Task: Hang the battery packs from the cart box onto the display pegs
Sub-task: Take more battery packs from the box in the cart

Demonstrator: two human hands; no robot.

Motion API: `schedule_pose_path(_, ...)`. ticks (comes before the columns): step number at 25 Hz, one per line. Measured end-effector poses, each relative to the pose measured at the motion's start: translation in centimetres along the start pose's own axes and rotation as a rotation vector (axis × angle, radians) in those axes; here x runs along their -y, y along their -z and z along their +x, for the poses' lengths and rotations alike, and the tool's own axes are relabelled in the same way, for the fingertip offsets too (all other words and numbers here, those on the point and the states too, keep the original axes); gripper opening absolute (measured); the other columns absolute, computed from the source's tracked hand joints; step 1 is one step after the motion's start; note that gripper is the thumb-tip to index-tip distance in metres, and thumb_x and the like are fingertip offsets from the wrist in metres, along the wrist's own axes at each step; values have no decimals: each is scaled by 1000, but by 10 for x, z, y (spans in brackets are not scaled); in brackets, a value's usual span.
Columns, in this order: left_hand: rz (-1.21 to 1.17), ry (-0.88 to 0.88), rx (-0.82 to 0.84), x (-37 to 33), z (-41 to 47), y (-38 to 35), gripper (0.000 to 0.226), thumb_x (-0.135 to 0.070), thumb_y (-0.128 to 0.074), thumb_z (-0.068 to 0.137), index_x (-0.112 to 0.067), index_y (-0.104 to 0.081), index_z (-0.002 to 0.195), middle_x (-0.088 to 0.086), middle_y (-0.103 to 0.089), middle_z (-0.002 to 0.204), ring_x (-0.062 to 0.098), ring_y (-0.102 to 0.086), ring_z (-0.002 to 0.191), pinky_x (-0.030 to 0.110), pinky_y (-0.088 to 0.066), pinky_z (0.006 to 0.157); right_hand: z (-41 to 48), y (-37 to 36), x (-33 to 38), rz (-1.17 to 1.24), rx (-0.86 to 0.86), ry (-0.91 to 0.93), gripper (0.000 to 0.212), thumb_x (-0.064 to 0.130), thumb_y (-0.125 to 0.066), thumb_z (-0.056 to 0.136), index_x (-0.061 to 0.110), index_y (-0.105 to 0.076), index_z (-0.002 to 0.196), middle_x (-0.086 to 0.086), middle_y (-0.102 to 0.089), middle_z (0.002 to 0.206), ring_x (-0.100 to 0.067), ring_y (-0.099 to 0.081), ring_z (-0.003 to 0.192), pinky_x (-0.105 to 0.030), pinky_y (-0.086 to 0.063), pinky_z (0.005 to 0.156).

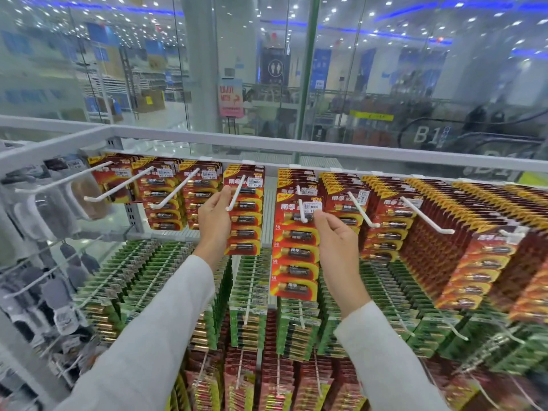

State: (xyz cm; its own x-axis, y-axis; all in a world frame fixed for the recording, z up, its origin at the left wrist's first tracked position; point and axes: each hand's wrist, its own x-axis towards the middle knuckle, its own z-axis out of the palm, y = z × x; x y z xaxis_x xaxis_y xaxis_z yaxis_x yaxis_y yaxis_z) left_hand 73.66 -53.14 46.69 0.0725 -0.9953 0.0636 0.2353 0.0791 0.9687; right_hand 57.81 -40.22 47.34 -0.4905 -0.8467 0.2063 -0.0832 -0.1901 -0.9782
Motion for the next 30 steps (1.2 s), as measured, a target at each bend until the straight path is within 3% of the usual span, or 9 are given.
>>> schedule_pose_path(5, 22, -10, 2, 8, 8, 1, 36, -48, -54, 106, -23, -79, 103, 4, -81, 94, 24, -79, 87, 50, -63, 87, 44, -16, -18, -49, -71, 57, 54, 48, -47, 104, -3, -60, 95, -32, -62, 94, -27, -56, 72, -38, -45, 65)
schedule_pose_path(8, 41, -34, -7, 9, 10, 5, 34, -46, -55, 106, -21, -78, 102, 0, -81, 89, 12, -78, 79, 35, -62, 74, 53, -21, -24, -74, -107, 82, 53, 50, -47, 104, 1, -63, 94, -32, -61, 94, -25, -54, 73, -37, -44, 67)
schedule_pose_path(13, 121, -118, -41, 12, 8, 11, 26, -35, -55, 107, -15, -72, 105, -6, -74, 88, -5, -70, 70, 11, -50, 54, 46, -20, -24, -60, -207, 60, 35, 47, -57, 101, 18, -75, 93, 1, -71, 77, -14, -66, 76, -33, -53, 71)
schedule_pose_path(16, 175, -171, -47, 24, 3, 29, 17, -32, -60, 105, -21, -69, 114, -6, -73, 105, 10, -71, 101, 25, -59, 79, 33, -10, -35, -63, -234, 16, 23, 41, -64, 99, 20, -74, 102, 10, -73, 86, -7, -69, 85, -33, -58, 82)
schedule_pose_path(19, 212, -157, -54, 49, -24, 52, 18, -33, -62, 104, -26, -70, 119, -11, -72, 115, 9, -67, 111, 37, -55, 99, -1, 14, -60, -125, -241, -47, 11, 33, -67, 98, 29, -73, 106, 13, -77, 98, -4, -71, 99, -38, -56, 97)
schedule_pose_path(22, 135, -87, -15, 67, -72, 66, 13, -32, -61, 104, -31, -72, 112, -14, -74, 112, 5, -68, 109, 35, -52, 101, -57, 45, -77, -154, -279, -150, 10, 35, -68, 97, 33, -74, 105, 18, -75, 102, 3, -68, 100, -34, -55, 97)
schedule_pose_path(26, 102, 35, 73, 95, -137, 54, 15, -23, -58, 106, -27, -72, 108, -2, -76, 111, 19, -71, 109, 42, -53, 100, -131, 101, -99, -118, -417, -311, 12, 37, -68, 97, 31, -77, 101, 21, -75, 100, 1, -68, 100, -23, -53, 85)
schedule_pose_path(28, 128, 78, 114, 119, -162, 39, 16, -17, -58, 105, -20, -73, 108, 4, -76, 110, 27, -71, 108, 50, -53, 102, -163, 135, -109, -96, -533, -395, 11, 36, -71, 94, 28, -79, 98, 19, -76, 96, -4, -70, 99, -28, -53, 89)
schedule_pose_path(30, 121, 195, 225, 143, -176, 22, 22, -9, -51, 107, -13, -71, 115, 12, -74, 118, 26, -74, 100, 44, -57, 96, -192, 170, -118, -43, -642, -445, 10, 29, -73, 93, 21, -80, 95, 14, -77, 95, -8, -70, 98, -31, -52, 91)
